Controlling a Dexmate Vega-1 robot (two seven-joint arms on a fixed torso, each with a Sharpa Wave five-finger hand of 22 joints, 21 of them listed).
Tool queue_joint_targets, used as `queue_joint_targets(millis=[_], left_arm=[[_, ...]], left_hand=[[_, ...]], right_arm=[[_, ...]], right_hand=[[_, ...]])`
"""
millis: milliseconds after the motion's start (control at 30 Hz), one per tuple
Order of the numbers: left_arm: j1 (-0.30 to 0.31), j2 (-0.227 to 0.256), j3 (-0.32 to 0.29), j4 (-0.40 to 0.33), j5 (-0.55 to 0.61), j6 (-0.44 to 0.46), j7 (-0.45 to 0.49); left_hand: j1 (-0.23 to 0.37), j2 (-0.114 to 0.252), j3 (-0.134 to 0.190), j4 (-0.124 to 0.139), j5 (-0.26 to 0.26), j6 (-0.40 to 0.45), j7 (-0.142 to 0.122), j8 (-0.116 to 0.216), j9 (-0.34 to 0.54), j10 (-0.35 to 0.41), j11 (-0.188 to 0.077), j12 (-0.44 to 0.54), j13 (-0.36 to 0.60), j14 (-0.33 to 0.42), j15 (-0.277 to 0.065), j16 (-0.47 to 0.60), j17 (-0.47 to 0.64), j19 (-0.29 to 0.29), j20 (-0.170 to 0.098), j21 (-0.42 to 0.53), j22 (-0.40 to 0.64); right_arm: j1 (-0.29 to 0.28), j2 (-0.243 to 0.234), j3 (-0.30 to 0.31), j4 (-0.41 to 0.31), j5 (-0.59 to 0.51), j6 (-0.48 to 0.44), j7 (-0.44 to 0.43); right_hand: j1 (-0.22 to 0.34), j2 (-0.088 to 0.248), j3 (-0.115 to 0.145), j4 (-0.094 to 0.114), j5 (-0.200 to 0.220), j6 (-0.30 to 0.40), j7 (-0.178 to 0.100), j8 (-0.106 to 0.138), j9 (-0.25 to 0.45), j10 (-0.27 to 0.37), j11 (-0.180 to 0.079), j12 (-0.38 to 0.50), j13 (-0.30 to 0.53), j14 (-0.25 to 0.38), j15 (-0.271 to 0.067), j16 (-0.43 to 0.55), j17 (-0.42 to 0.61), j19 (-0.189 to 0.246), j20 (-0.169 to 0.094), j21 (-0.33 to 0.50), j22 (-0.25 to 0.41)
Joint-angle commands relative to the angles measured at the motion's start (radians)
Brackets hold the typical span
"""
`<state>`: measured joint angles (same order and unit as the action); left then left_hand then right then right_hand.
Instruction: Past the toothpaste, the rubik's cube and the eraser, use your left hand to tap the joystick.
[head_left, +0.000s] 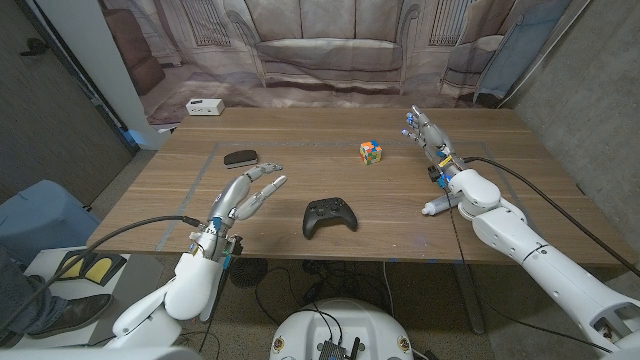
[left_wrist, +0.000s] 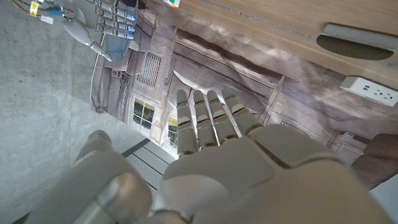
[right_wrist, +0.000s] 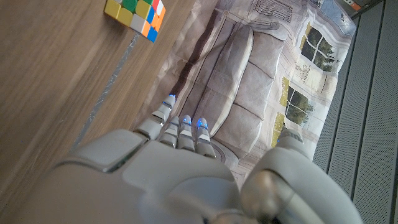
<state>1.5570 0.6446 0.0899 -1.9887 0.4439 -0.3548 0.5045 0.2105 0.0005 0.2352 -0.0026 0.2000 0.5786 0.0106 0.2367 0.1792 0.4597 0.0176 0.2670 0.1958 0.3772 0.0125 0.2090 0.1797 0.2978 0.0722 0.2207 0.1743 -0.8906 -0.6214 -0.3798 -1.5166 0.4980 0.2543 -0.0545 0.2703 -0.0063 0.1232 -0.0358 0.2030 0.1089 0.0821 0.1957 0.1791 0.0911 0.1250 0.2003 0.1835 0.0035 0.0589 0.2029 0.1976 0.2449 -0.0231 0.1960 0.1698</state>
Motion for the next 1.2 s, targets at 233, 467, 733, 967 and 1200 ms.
queue_joint_targets(millis=[233,467,733,967,1200], left_arm=[[0.053,0.056,0.019,-0.152,0.246,0.286,0.055],[0.053,0.067,0.041,-0.173,0.328,0.370,0.110],[0.056,0.100,0.060,-0.235,0.381,0.513,0.037],[0.031,0.132,0.088,-0.266,0.423,0.602,-0.018],[-0.016,0.169,0.141,-0.326,0.490,0.744,-0.185]], left_hand=[[0.000,0.068,0.034,0.004,-0.013,0.106,-0.018,0.018,0.003,-0.004,-0.012,-0.012,0.004,-0.014,-0.006,-0.016,0.000,-0.009,0.004,-0.014,0.005],[-0.010,0.078,0.038,0.007,-0.018,0.207,-0.022,0.034,0.002,0.009,-0.017,-0.015,0.004,-0.011,-0.017,-0.017,0.000,-0.013,-0.013,-0.018,0.005],[-0.032,0.068,0.029,0.011,-0.018,0.330,0.006,0.052,0.001,0.011,-0.003,-0.023,0.004,-0.015,-0.018,-0.021,0.000,-0.025,-0.028,-0.025,0.004],[-0.042,0.063,0.025,0.013,-0.017,0.351,0.007,0.048,0.001,-0.005,-0.003,-0.033,0.004,-0.038,-0.021,-0.028,0.000,-0.047,-0.029,-0.032,0.004],[-0.049,0.057,0.021,0.012,-0.016,0.357,0.008,0.036,0.001,-0.037,-0.008,-0.048,0.004,-0.069,-0.014,-0.034,0.000,-0.074,-0.025,-0.037,0.004]], right_arm=[[-0.051,-0.028,0.026,-0.040,0.017,-0.001,-0.010],[-0.059,-0.029,0.030,-0.045,0.020,0.001,-0.012],[-0.060,-0.024,0.030,-0.038,0.026,0.005,-0.009],[-0.074,-0.028,0.037,-0.043,0.024,0.011,-0.018],[-0.093,-0.030,0.047,-0.048,0.029,0.020,-0.027]], right_hand=[[0.005,0.004,-0.001,-0.006,-0.003,0.008,-0.002,-0.001,0.005,0.003,0.003,-0.004,0.004,0.003,0.013,0.000,0.005,0.001,0.006,-0.001,0.002],[0.003,0.003,-0.002,-0.006,-0.004,0.009,-0.003,-0.001,0.005,0.002,0.003,-0.004,0.004,0.003,0.013,0.000,0.005,0.000,0.007,-0.002,0.002],[0.002,0.002,-0.003,-0.006,-0.005,0.010,-0.002,-0.001,0.005,0.002,0.003,-0.005,0.004,0.003,0.012,0.000,0.005,-0.002,0.008,-0.003,0.002],[0.001,0.002,-0.004,-0.007,-0.005,0.010,-0.004,-0.001,0.005,0.003,0.003,-0.004,0.004,0.002,0.013,-0.001,0.006,-0.002,0.009,-0.003,0.002],[0.000,0.003,-0.004,-0.007,-0.005,0.012,-0.003,-0.001,0.005,0.003,0.004,-0.004,0.004,0.002,0.013,-0.001,0.006,-0.003,0.009,-0.003,0.002]])
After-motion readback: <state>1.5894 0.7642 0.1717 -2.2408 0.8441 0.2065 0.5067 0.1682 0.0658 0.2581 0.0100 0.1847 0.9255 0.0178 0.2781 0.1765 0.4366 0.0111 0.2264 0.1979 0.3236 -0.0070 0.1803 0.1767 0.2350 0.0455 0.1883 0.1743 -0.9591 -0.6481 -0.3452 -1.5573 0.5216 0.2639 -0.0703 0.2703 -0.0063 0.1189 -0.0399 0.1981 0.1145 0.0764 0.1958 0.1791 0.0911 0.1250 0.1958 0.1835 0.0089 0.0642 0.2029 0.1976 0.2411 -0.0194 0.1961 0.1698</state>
